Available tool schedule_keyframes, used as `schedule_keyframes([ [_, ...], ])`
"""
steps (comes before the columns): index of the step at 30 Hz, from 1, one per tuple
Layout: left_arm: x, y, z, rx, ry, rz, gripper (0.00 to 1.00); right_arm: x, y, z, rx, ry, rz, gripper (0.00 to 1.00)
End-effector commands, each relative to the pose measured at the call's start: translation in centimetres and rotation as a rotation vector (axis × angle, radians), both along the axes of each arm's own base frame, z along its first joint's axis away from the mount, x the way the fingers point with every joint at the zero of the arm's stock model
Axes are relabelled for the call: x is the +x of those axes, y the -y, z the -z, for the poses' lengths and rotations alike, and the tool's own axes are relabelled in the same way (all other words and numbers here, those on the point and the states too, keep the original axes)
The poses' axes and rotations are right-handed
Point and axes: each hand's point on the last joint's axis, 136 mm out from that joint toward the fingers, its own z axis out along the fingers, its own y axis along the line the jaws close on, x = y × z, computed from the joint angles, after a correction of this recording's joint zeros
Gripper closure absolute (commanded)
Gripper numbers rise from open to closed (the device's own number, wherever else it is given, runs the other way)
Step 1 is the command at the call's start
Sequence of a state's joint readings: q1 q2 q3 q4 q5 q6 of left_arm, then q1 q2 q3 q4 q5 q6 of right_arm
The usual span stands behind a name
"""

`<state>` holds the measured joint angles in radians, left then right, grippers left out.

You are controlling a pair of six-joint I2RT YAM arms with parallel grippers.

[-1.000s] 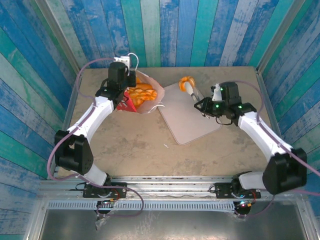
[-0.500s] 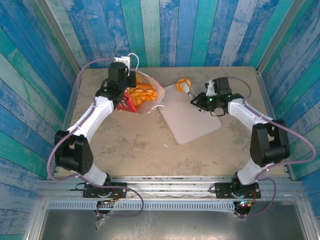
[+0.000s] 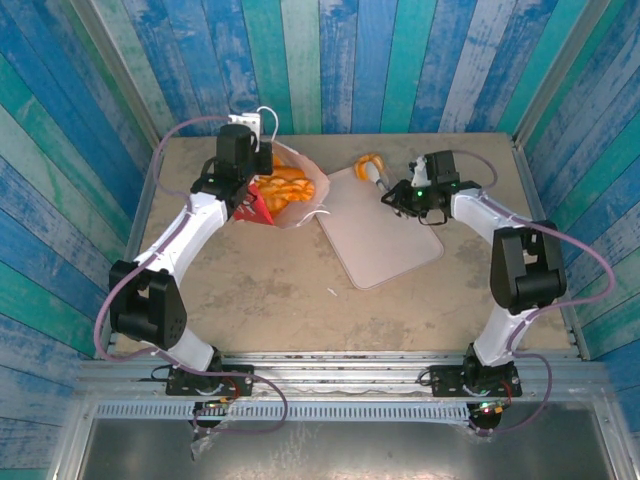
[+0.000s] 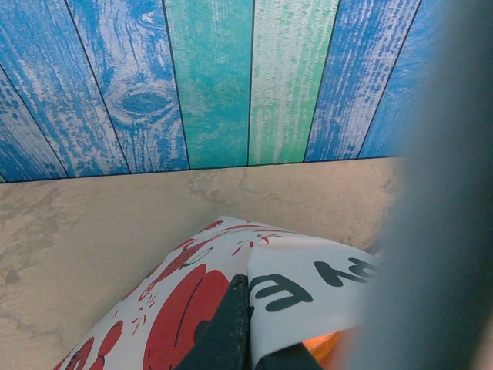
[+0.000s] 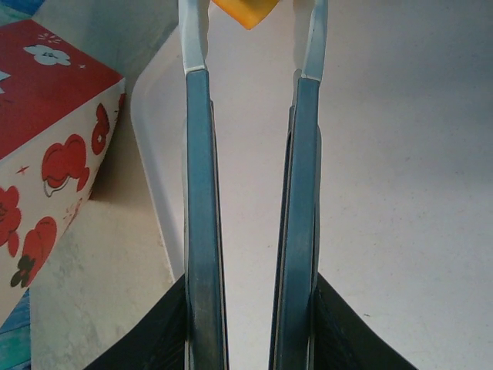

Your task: Take the fake bread out of the paper bag

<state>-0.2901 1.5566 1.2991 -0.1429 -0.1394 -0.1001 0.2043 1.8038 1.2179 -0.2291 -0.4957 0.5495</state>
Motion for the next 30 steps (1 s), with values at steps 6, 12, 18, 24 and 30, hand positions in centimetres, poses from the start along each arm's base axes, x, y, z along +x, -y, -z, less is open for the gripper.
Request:
schedule_keyframes([
  [6,0.1,0.7,0.6,-0.002,-0.01,0.031,0.95,0.6,0.1,0.4,0.022,-0.008,0.005,0.66],
  [12,0.0,0.6,0.8,0.003,-0.013,0.027,0.95,-0.3,0.9,-0.1,0.031,-0.008,0.028,0.52],
  [18,0.0,0.5,0.6,0.004,-0.007,0.025,0.95,-1.2,1.8,-0.5,0.038,-0.014,0.054,0.47],
  [24,-0.1,0.5,0.5,0.001,-0.005,0.026,0.95,-2.5,2.3,-1.3,0.052,-0.011,0.065,0.46],
  [30,-0.2,0.6,0.5,0.002,-0.006,0.031,0.95,-4.8,2.1,-4.1,0.09,0.021,0.046,0.47],
])
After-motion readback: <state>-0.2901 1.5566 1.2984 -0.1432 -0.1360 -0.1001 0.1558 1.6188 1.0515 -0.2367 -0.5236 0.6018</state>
